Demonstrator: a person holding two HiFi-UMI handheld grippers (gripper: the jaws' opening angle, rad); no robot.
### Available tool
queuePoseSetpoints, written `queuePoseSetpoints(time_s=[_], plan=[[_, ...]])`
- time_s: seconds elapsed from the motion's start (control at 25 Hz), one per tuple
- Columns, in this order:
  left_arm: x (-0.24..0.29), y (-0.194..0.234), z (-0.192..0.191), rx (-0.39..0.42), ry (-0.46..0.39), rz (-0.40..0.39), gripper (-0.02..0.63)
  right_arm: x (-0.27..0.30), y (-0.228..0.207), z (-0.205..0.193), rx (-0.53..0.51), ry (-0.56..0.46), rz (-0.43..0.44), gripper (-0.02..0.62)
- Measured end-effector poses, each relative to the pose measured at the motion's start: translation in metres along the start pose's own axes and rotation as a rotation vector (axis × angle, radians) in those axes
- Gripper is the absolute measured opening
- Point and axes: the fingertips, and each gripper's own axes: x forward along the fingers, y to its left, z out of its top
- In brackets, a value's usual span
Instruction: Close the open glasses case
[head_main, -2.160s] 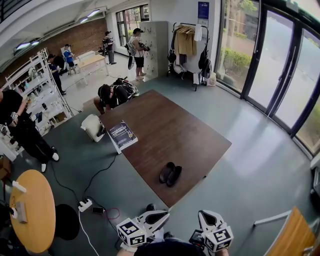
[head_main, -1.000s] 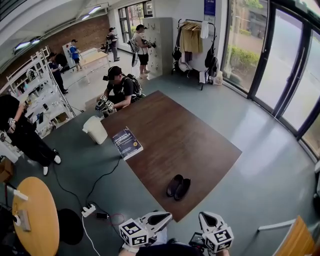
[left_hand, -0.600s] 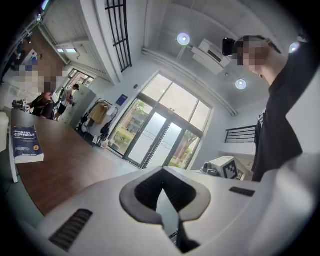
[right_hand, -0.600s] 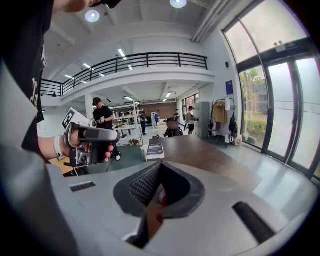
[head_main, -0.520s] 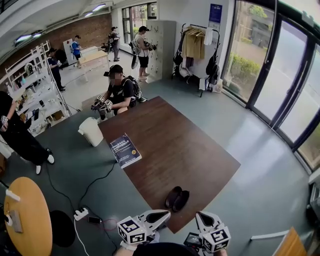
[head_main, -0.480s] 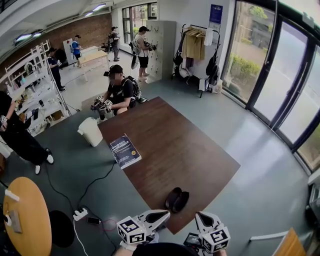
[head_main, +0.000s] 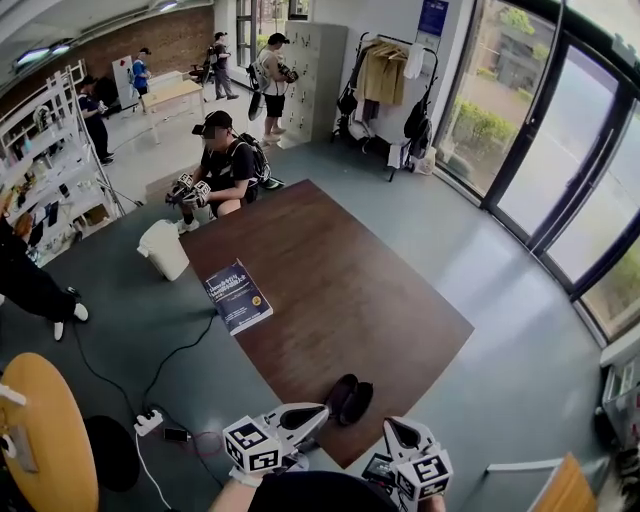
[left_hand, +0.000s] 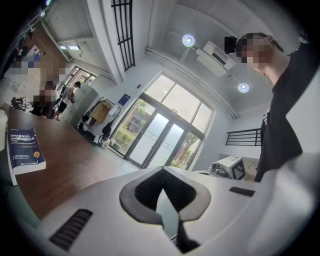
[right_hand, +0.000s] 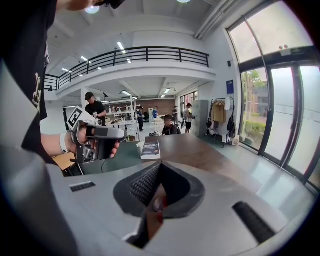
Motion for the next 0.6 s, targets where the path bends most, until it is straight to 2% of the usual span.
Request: queuePoseSetpoints(time_s=[0.16, 0.32, 0.6], plan=[[0.003, 0.015, 0.004, 0.008, 0.02, -0.013, -0.003, 0.008, -0.002, 0.003, -0.023, 0.034, -0.015, -0.015], [-0.004, 0.029, 0.013, 0.011, 0.038, -0.036, -0.003, 0.021, 0.006, 0.009, -0.041, 0.022, -0.038, -0.015], [-0.007, 0.07, -0.007, -0.073, 0.095, -0.051, -0.003, 0.044, 0.013, -0.001, -0.075, 0.075, -0.082, -0.015]])
